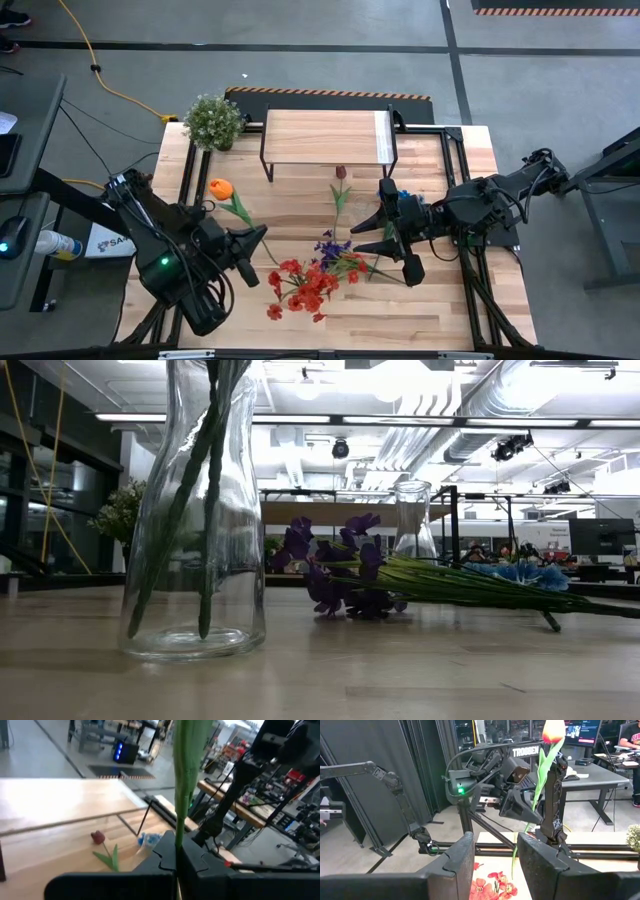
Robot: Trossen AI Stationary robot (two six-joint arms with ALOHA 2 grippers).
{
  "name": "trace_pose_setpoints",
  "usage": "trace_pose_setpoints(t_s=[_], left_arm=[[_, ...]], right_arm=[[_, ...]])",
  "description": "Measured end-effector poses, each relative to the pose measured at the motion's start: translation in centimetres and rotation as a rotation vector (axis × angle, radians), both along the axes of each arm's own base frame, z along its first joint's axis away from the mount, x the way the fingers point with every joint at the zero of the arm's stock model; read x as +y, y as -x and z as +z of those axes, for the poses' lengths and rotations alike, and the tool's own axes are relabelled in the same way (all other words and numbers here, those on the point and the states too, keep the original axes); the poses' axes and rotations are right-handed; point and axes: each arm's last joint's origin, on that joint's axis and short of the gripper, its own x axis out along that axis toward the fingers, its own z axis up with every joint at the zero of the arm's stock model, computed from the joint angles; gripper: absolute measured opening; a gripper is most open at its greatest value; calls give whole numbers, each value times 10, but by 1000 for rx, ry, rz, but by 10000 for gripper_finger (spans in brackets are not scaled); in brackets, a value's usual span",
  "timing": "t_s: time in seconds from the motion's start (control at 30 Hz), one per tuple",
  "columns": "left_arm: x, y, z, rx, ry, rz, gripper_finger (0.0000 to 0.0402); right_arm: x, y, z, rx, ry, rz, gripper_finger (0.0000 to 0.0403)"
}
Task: Pick and place flowers into a vace then onto a shelf
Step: Put the orange flower into the bottom transparent vase
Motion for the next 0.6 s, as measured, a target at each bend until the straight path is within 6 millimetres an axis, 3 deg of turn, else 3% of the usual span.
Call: trace_pose_setpoints(t_s=[0.3, 0.6], left_arm=[[0, 0, -4, 20, 49, -3, 30], [-2, 1, -32, -2, 119, 24, 30]], right_arm=[[0, 0, 0, 0, 0, 0, 139], [0, 0, 0, 3, 2, 0, 139]])
